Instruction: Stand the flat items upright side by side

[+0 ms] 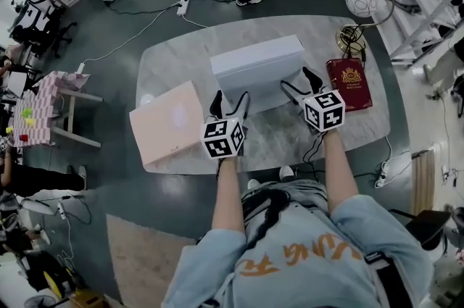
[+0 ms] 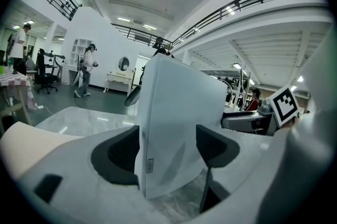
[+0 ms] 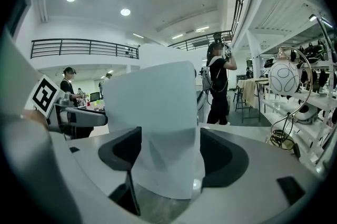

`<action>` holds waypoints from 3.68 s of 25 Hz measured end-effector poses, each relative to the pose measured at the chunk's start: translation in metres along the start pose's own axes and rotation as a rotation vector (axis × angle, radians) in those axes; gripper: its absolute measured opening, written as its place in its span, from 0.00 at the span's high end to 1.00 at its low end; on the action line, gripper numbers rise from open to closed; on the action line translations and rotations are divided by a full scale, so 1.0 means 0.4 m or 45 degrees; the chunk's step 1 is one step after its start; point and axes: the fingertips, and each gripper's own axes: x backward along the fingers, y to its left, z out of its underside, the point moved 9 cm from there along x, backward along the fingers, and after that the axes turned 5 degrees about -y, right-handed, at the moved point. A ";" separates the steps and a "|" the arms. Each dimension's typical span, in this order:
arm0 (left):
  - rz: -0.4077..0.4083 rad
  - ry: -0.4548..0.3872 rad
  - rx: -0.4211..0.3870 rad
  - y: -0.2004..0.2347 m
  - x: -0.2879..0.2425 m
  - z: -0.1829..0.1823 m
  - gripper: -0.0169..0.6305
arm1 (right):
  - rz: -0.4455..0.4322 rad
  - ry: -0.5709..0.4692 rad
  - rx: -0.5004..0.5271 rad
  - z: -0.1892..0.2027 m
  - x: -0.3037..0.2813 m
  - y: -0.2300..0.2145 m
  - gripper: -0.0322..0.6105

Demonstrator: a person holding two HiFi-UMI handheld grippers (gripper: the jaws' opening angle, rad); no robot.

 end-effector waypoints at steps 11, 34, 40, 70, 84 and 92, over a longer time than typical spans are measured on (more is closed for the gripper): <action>-0.088 0.004 0.044 -0.015 0.035 0.038 0.59 | 0.022 -0.015 -0.002 0.023 0.051 -0.003 0.64; -0.525 -0.131 0.018 -0.042 0.307 0.122 0.95 | -0.623 -0.055 0.119 0.027 0.029 0.209 0.95; -0.699 -0.189 0.034 -0.023 0.399 0.134 0.95 | -0.814 -0.069 0.145 0.020 -0.001 0.316 0.95; -1.044 -0.297 0.513 0.289 0.640 0.204 0.38 | -1.240 0.119 0.385 -0.036 -0.289 0.827 0.37; -1.040 -0.224 0.721 0.481 0.638 0.265 0.38 | -1.236 0.296 0.535 0.011 -0.518 0.988 0.37; -0.991 -0.170 0.815 0.558 0.601 0.297 0.38 | -1.213 0.374 0.572 0.041 -0.645 1.011 0.37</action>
